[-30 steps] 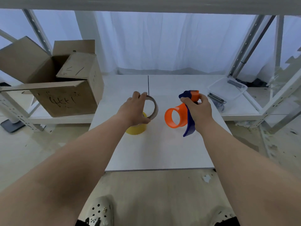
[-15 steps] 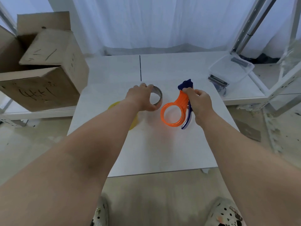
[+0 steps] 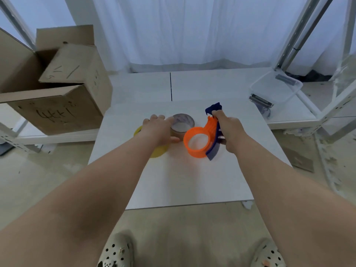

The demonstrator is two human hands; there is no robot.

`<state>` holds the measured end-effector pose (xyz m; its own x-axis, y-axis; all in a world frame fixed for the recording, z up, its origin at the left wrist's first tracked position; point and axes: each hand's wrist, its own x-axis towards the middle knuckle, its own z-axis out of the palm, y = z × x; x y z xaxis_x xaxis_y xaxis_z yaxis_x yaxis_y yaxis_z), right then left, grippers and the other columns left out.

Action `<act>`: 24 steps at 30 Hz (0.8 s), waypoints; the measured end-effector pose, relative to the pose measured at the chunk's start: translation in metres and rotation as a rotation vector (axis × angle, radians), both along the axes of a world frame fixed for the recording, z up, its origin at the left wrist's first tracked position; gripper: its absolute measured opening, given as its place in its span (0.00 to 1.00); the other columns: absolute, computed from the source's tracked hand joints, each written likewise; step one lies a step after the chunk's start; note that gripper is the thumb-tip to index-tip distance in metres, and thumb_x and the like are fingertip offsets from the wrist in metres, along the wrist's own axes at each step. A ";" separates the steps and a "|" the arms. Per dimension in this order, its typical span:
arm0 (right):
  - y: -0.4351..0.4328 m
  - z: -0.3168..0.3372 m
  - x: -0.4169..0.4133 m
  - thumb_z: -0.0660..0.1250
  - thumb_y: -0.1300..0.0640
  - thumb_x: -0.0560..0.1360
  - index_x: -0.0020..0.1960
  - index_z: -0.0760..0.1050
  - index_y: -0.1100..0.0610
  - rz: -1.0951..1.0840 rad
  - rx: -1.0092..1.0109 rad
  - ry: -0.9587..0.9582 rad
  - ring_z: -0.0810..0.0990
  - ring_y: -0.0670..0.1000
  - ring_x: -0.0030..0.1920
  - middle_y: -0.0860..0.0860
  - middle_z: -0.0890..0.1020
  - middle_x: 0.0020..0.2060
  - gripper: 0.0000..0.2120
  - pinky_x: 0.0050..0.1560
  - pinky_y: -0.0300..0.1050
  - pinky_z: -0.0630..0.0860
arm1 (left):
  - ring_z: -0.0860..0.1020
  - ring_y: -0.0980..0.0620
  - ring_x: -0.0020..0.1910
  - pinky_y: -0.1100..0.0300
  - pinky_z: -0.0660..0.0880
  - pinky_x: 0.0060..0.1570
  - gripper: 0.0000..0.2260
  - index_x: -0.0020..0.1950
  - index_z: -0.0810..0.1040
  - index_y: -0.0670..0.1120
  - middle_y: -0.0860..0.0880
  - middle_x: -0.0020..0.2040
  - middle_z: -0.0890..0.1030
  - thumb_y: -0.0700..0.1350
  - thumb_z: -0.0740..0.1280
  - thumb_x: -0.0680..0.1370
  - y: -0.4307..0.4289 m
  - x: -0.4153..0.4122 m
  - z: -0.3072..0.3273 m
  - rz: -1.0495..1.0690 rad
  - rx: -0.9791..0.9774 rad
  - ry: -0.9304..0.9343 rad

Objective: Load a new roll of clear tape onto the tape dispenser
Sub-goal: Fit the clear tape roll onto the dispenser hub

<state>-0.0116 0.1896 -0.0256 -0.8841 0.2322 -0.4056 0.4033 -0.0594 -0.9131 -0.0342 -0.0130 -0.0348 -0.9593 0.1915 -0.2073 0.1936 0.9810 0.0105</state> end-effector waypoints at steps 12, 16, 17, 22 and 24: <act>-0.051 0.001 0.002 0.66 0.46 0.72 0.56 0.74 0.59 0.101 -0.080 -0.043 0.79 0.52 0.39 0.54 0.80 0.45 0.19 0.32 0.43 0.76 | 0.76 0.40 0.58 0.49 0.74 0.56 0.27 0.70 0.63 0.41 0.39 0.62 0.75 0.54 0.64 0.77 -0.077 0.029 -0.008 0.361 0.312 -0.071; -0.066 -0.001 0.005 0.68 0.45 0.71 0.64 0.69 0.60 0.105 -0.028 -0.021 0.79 0.52 0.39 0.56 0.79 0.50 0.28 0.30 0.42 0.77 | 0.83 0.42 0.43 0.47 0.80 0.49 0.18 0.60 0.69 0.40 0.40 0.49 0.80 0.48 0.68 0.75 -0.073 0.026 -0.009 0.474 0.485 -0.147; -0.069 -0.002 0.006 0.68 0.45 0.71 0.64 0.67 0.61 0.095 -0.009 -0.008 0.78 0.52 0.39 0.56 0.78 0.49 0.28 0.30 0.43 0.78 | 0.83 0.42 0.43 0.47 0.80 0.49 0.18 0.59 0.69 0.40 0.40 0.49 0.80 0.47 0.68 0.75 -0.072 0.025 -0.010 0.507 0.523 -0.168; -0.077 -0.005 0.014 0.63 0.44 0.73 0.61 0.58 0.57 0.064 0.016 -0.028 0.77 0.54 0.45 0.55 0.73 0.47 0.25 0.49 0.55 0.79 | 0.83 0.41 0.41 0.47 0.81 0.49 0.08 0.51 0.69 0.41 0.42 0.42 0.77 0.40 0.65 0.75 -0.069 0.023 -0.009 0.573 0.609 -0.268; -0.077 -0.002 0.019 0.63 0.43 0.73 0.60 0.58 0.57 0.087 0.032 -0.027 0.75 0.53 0.43 0.53 0.72 0.45 0.25 0.49 0.52 0.77 | 0.82 0.42 0.38 0.47 0.81 0.47 0.10 0.55 0.65 0.42 0.42 0.45 0.74 0.39 0.63 0.76 -0.071 0.026 -0.007 0.518 0.535 -0.236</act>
